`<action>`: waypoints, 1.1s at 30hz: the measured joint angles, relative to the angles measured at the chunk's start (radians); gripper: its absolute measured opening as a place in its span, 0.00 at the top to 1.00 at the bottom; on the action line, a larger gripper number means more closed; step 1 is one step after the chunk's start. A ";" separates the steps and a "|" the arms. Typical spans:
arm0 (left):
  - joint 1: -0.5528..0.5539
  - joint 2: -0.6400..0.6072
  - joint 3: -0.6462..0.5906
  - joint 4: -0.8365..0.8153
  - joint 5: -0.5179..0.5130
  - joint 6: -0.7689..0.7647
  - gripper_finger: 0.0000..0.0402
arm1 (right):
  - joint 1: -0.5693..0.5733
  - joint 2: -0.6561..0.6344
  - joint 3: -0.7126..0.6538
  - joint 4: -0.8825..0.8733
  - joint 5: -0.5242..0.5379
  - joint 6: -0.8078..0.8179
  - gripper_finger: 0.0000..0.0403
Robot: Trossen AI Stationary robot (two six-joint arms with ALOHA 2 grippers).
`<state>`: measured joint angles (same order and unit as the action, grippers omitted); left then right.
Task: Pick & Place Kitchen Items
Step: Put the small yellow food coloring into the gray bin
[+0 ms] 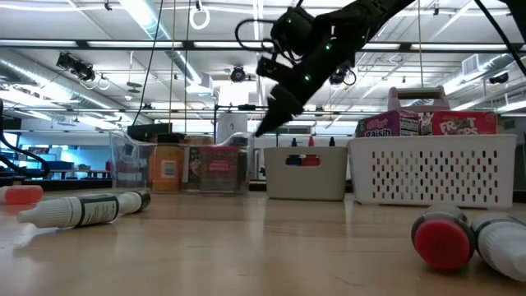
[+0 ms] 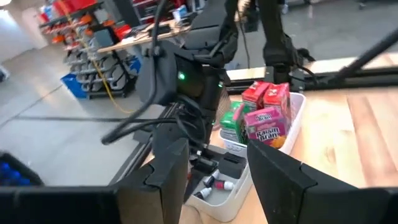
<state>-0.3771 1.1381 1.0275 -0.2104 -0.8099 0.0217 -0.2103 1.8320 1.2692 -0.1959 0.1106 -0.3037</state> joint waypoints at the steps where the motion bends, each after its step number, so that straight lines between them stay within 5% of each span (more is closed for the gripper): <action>1: 0.000 0.000 0.000 0.000 0.004 0.016 0.57 | 0.009 0.000 0.000 0.039 -0.014 0.004 0.62; 6: 0.000 0.000 0.000 0.000 0.085 0.092 0.57 | 0.056 -0.001 0.002 0.141 -0.064 0.000 0.64; 15: 0.000 0.000 0.000 -0.006 0.204 0.079 0.57 | 0.140 -0.001 0.002 0.174 0.069 -0.045 0.64; 25: -0.029 -0.007 0.000 -0.262 0.215 -0.265 0.57 | 0.292 -0.049 0.002 0.107 0.166 0.037 0.58; 33: -0.039 0.050 -0.001 -0.703 0.409 -0.711 0.57 | 0.386 -0.064 0.002 0.067 0.185 0.146 0.60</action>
<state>-0.4164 1.1884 1.0264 -0.9130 -0.4006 -0.6895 0.1758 1.7683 1.2709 -0.1290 0.2955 -0.1573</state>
